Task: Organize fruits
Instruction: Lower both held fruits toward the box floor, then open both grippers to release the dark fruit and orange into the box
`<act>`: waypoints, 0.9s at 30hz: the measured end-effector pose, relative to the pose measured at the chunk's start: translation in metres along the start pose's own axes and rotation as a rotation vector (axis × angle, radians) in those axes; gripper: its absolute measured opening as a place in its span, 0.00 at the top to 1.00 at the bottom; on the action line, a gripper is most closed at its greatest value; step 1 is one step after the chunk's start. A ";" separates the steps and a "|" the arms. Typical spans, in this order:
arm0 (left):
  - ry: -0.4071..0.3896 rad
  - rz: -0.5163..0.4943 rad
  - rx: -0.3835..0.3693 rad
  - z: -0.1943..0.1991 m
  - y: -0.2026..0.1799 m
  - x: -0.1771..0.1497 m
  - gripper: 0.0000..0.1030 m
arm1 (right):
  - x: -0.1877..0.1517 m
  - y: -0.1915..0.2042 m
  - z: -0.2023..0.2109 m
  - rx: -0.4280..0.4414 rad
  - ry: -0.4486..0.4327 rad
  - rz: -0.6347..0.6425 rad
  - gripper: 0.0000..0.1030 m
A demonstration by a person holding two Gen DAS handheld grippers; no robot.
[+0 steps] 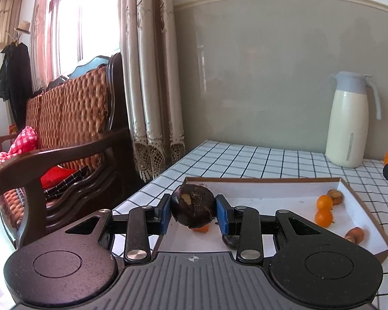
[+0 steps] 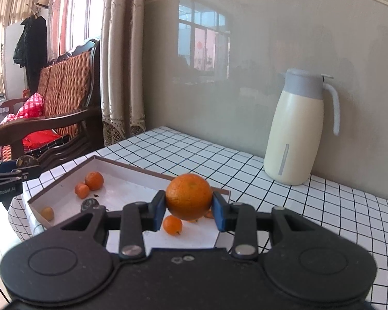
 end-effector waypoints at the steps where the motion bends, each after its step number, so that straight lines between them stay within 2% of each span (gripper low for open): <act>1: 0.003 0.003 0.004 -0.003 0.001 -0.001 0.65 | -0.001 -0.002 -0.004 0.000 0.004 -0.002 0.72; 18: 0.053 0.006 0.032 -0.045 -0.002 -0.012 0.65 | -0.010 -0.008 -0.055 0.017 0.073 -0.012 0.72; 20: 0.052 0.012 0.030 -0.049 -0.002 -0.011 0.65 | -0.010 -0.007 -0.060 0.022 0.076 -0.014 0.71; 21: 0.040 0.013 0.024 -0.050 -0.002 -0.011 0.63 | -0.009 -0.007 -0.062 0.026 0.078 -0.013 0.67; 22: 0.015 0.012 0.017 -0.048 -0.004 -0.010 0.56 | -0.009 -0.006 -0.065 0.019 0.076 0.006 0.38; 23: -0.008 0.017 0.025 -0.043 -0.005 -0.010 0.13 | -0.009 -0.006 -0.067 -0.019 0.065 0.031 0.16; 24: -0.050 0.027 0.057 -0.037 -0.004 -0.010 0.00 | -0.008 -0.008 -0.064 -0.075 0.014 0.040 0.06; 25: -0.114 0.027 0.076 -0.027 -0.005 -0.010 0.00 | -0.006 -0.009 -0.058 -0.099 -0.062 0.043 0.06; 27: -0.133 0.014 0.076 -0.019 -0.008 -0.011 0.00 | -0.007 -0.007 -0.059 -0.063 -0.054 0.054 0.06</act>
Point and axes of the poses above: each gripper's, at about its wrist camera, not at the fingertips, and z roughly against the way its jaws point, y to its left, x to its top, the point moved 8 cm from there along -z, roughly the way its jaws point, and after that the axes turned 9 degrees about y, right-handed, at the moved point
